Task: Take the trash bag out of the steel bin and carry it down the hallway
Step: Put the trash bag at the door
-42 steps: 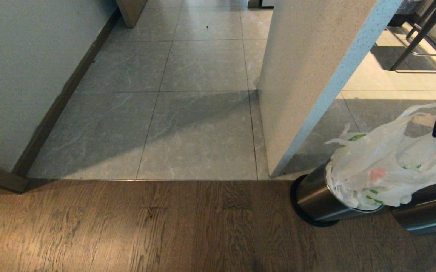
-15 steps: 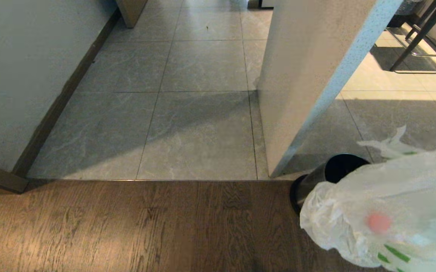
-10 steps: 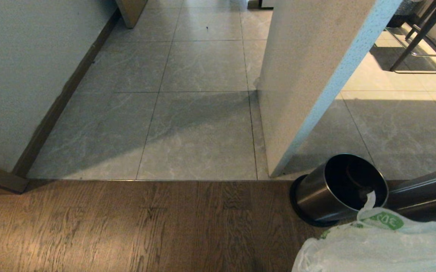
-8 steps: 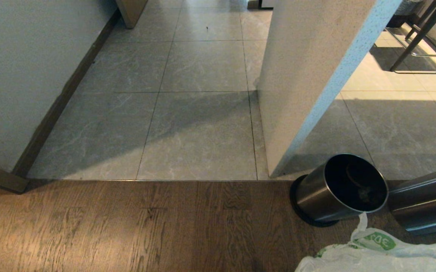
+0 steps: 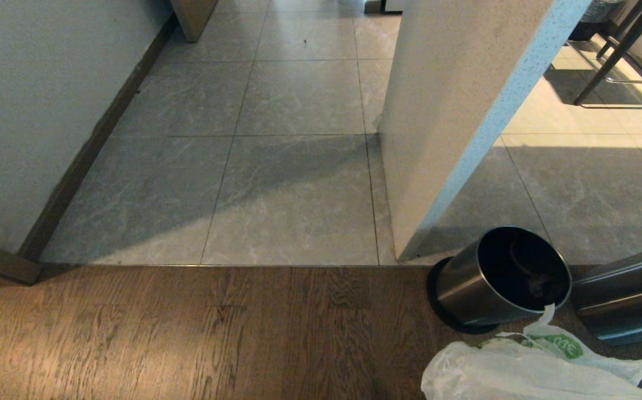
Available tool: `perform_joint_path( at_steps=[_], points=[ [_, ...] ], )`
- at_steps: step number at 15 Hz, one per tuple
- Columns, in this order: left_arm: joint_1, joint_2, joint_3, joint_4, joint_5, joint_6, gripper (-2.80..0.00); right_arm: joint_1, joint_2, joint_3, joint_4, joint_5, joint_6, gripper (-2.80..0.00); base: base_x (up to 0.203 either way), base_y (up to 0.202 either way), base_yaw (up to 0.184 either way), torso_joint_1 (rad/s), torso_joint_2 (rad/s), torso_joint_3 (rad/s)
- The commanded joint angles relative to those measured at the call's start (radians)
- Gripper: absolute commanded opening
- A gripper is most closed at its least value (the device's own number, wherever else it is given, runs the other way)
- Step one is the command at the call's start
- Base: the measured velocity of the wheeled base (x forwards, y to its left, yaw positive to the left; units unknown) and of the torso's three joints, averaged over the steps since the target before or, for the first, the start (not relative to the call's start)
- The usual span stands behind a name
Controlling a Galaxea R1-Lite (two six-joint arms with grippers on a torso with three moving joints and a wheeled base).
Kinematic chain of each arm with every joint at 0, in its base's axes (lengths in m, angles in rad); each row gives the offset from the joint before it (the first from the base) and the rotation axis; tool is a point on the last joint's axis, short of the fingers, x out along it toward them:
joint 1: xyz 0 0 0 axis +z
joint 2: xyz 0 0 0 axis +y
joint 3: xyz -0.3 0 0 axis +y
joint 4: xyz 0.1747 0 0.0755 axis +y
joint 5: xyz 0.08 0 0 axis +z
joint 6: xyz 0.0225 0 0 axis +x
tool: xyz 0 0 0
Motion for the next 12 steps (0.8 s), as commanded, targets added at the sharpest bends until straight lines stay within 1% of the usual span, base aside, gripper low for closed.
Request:
perform_joint_path(
  at_steps=[1, 3, 4, 5, 6, 7, 8, 9, 11, 12],
  points=[
    [0.000, -0.002, 0.002, -0.001, 0.000, 0.000, -2.80, -0.013, 0.003, 0.033, -0.036, -0.004, -0.006, -2.80, 0.000, 0.000, 0.000, 0.000, 0.00, 0.000],
    [0.000, -0.002, 0.001, -0.001, 0.000, 0.000, -2.80, -0.031, 0.001, 0.047, -0.078, -0.013, -0.007, -2.80, 0.000, 0.000, 0.000, 0.000, 0.00, 0.000],
    [0.000, -0.002, 0.000, -0.001, 0.000, 0.000, -2.80, -0.031, 0.001, 0.053, -0.086, -0.044, -0.005, -2.80, 0.000, 0.000, 0.000, 0.000, 0.00, 0.000],
    [0.000, -0.002, 0.002, -0.001, 0.000, 0.000, -2.80, -0.031, 0.001, 0.064, -0.095, -0.106, -0.009, -2.80, 0.000, 0.000, 0.000, 0.000, 0.00, 0.000],
    [0.000, -0.002, 0.000, -0.001, 0.000, 0.000, -2.80, -0.031, 0.001, 0.070, -0.089, -0.156, 0.006, -2.80, 0.000, 0.000, 0.000, 0.000, 0.00, 0.000],
    [0.000, -0.002, 0.000, -0.001, 0.000, 0.000, -2.80, -0.031, 0.000, 0.074, -0.061, -0.142, 0.035, -2.80, 0.000, 0.000, 0.000, 0.000, 0.00, 0.000],
    [0.000, -0.002, 0.002, -0.001, 0.000, 0.000, -2.80, -0.030, 0.001, 0.073, -0.023, -0.129, 0.008, -2.80, 0.000, 0.000, 0.000, 0.000, 0.00, 0.000],
    [0.000, -0.002, 0.001, -0.001, 0.000, 0.000, -2.80, -0.031, 0.001, 0.072, -0.013, -0.126, -0.006, -2.80, 0.000, 0.000, 0.000, 0.000, 0.00, 0.000],
    [0.000, -0.002, 0.002, -0.001, 0.000, 0.000, -2.80, -0.026, 0.002, 0.072, -0.011, -0.138, 0.036, -2.80, 0.000, 0.000, 0.000, 0.000, 0.00, 0.000],
    [0.000, -0.002, 0.002, -0.001, 0.000, 0.000, -2.80, -0.003, 0.002, 0.072, -0.008, -0.133, 0.030, -2.80, 0.000, 0.000, 0.000, 0.000, 0.00, 0.000]
  ],
)
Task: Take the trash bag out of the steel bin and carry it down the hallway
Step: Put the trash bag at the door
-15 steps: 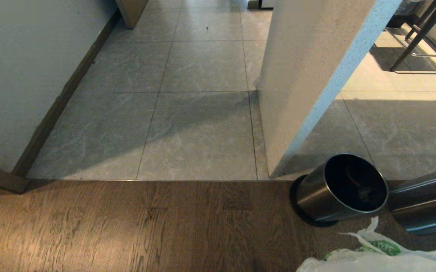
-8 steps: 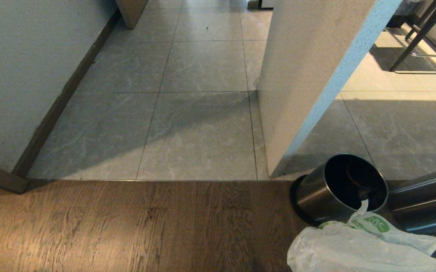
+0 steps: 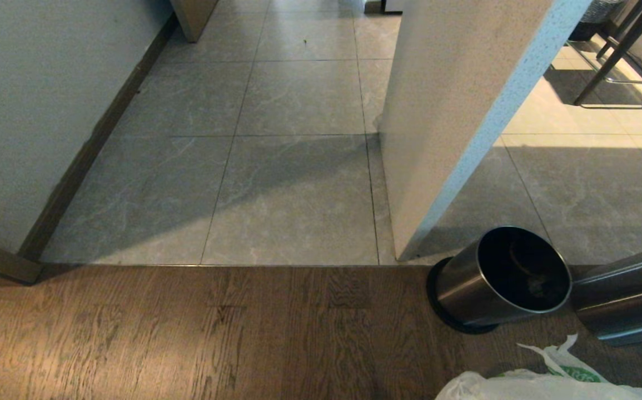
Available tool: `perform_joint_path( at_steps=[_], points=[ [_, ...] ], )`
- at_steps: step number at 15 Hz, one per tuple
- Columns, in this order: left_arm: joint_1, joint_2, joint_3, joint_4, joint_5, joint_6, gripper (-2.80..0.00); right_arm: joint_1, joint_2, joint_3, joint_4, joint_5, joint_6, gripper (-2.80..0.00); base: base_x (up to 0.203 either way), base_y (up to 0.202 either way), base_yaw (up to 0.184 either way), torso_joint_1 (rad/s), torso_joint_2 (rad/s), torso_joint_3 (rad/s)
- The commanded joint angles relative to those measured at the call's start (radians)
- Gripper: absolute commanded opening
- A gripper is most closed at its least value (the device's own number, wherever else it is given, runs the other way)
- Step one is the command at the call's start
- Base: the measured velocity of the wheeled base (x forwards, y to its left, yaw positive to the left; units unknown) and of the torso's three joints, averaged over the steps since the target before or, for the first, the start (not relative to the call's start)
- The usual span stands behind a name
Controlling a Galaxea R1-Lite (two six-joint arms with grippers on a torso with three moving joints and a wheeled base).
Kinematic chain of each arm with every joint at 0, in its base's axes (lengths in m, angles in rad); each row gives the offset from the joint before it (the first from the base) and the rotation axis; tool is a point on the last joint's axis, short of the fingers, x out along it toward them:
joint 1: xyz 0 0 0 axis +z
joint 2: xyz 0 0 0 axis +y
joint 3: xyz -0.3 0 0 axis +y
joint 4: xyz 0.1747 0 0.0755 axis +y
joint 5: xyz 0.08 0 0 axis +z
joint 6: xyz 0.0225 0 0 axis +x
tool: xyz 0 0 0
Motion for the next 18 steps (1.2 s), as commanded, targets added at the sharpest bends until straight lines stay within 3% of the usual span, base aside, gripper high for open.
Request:
perform_joint_path(
  at_steps=[1, 2, 8, 18],
  points=[
    [0.000, -0.002, 0.001, 0.000, 0.000, 0.000, -2.80, 0.059, 0.015, 0.002, 0.006, 0.002, -0.004, -2.80, 0.000, 0.000, 0.000, 0.000, 0.00, 0.000],
    [0.000, -0.002, 0.001, 0.000, 0.000, 0.000, -2.80, 0.097, 0.022, 0.002, 0.005, 0.002, -0.007, -2.80, 0.000, 0.000, 0.000, 0.000, 0.00, 0.000],
    [0.000, -0.002, 0.002, 0.000, 0.000, 0.000, -2.80, 0.100, -0.233, 0.003, 0.002, 0.003, -0.022, -2.80, 0.000, 0.000, 0.000, 0.000, 0.00, 0.000],
    [0.000, -0.002, 0.002, 0.000, 0.000, 0.000, -2.80, 0.106, -0.219, 0.001, 0.005, 0.003, -0.029, -2.80, 0.000, 0.000, 0.000, 0.000, 0.00, 0.000]
  ],
)
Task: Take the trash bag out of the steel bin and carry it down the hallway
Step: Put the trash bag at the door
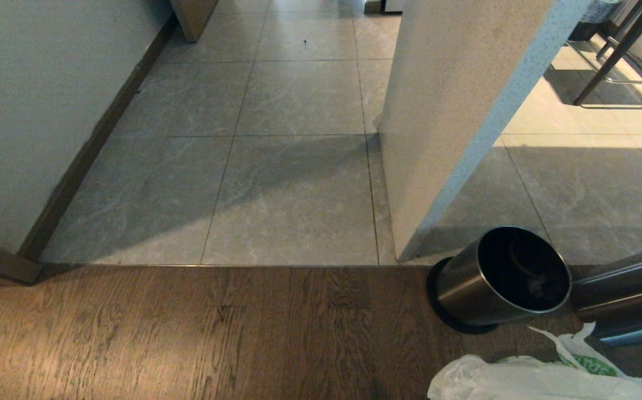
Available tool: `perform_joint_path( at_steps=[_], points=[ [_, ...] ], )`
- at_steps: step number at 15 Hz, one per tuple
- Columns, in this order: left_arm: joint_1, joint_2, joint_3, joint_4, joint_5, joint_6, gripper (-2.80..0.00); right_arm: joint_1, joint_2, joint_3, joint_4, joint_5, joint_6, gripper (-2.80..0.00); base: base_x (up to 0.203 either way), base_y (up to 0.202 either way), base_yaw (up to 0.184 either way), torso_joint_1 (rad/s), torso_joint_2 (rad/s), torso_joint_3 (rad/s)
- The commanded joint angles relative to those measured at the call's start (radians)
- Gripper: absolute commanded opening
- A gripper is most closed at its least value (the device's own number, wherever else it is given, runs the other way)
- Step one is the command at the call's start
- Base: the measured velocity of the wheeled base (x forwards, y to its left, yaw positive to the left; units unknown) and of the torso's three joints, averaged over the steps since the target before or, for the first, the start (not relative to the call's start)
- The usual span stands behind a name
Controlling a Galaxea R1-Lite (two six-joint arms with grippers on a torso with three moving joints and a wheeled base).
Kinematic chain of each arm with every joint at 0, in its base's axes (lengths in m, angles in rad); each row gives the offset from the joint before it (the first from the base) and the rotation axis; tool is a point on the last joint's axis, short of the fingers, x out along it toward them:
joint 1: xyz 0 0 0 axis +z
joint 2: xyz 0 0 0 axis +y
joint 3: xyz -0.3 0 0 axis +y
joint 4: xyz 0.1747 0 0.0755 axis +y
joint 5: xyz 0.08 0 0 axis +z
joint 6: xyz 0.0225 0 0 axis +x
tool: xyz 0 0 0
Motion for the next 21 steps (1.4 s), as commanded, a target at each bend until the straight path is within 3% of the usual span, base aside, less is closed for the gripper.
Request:
perform_joint_path(
  at_steps=[1, 7, 21],
  points=[
    [0.000, -0.002, 0.000, -0.001, 0.000, 0.010, -2.80, 0.000, 0.003, 0.000, 0.001, 0.000, -0.001, -2.80, 0.000, 0.000, 0.000, 0.000, 0.00, 0.000],
    [0.000, -0.002, 0.000, 0.001, 0.000, -0.003, -2.80, 0.000, 0.003, 0.000, 0.000, 0.000, 0.000, -2.80, 0.000, 0.000, 0.000, 0.001, 0.00, 0.041],
    [0.000, -0.002, 0.002, 0.001, 0.000, -0.008, -2.80, 0.000, 0.003, 0.000, 0.001, 0.000, 0.000, -2.80, 0.000, 0.000, 0.000, 0.003, 0.00, 0.198]
  ],
)
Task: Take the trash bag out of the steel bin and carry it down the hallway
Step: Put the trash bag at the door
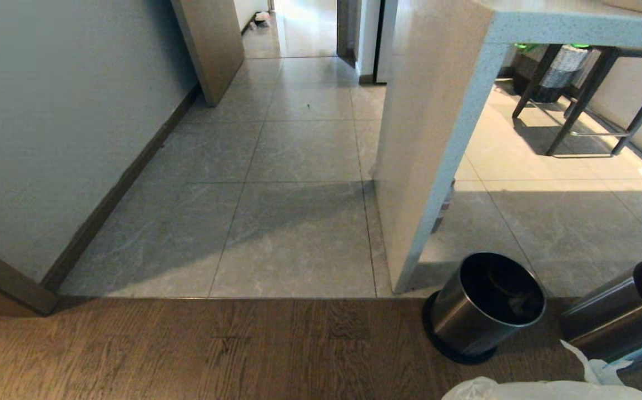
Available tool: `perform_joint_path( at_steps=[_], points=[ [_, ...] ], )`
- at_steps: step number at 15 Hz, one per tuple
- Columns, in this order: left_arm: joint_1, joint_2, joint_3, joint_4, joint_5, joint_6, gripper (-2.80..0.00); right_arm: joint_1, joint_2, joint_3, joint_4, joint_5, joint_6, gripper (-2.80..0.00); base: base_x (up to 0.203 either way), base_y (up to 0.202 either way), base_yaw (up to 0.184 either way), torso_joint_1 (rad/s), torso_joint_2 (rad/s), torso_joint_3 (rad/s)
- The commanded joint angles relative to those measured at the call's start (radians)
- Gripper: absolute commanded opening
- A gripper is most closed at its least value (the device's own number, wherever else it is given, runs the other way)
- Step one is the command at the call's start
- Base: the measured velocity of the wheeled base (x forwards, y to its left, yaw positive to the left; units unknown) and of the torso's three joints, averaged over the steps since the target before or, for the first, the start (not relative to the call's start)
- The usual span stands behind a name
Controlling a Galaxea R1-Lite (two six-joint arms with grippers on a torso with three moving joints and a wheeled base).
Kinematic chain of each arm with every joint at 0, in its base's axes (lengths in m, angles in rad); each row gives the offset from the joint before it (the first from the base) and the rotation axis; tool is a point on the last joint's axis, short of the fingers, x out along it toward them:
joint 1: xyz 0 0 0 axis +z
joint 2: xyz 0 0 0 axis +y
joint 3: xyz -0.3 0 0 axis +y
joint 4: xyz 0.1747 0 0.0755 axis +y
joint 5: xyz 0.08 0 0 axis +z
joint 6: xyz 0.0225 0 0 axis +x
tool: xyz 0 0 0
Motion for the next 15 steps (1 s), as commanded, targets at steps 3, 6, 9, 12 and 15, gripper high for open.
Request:
perform_joint_path(
  at_steps=[3, 6, 9, 12, 15],
  points=[
    [0.000, -0.002, 0.002, 0.000, 0.000, -0.002, -2.80, 0.000, 0.003, 0.000, 0.000, 0.001, -0.001, -2.80, 0.000, 0.000, 0.000, 0.002, 0.00, 0.200],
    [0.000, -0.002, 0.002, 0.000, 0.000, -0.002, -2.80, 0.000, 0.003, 0.000, -0.001, 0.001, -0.001, -2.80, 0.000, 0.000, 0.000, 0.001, 0.00, 0.201],
    [0.000, -0.002, 0.002, 0.000, 0.000, -0.002, -2.80, 0.000, 0.003, 0.000, -0.001, 0.001, -0.001, -2.80, 0.000, 0.000, 0.000, 0.004, 0.00, 0.196],
    [0.000, -0.002, 0.002, 0.000, 0.000, 0.000, -2.80, 0.000, 0.003, 0.000, 0.000, 0.001, -0.001, -2.80, 0.000, 0.000, 0.000, 0.004, 0.00, 0.084],
    [0.000, -0.002, 0.000, -0.002, 0.000, 0.007, -2.80, 0.000, 0.003, 0.000, 0.000, 0.001, -0.001, -2.80, 0.000, 0.000, 0.000, 0.001, 0.00, 0.009]
  ],
)
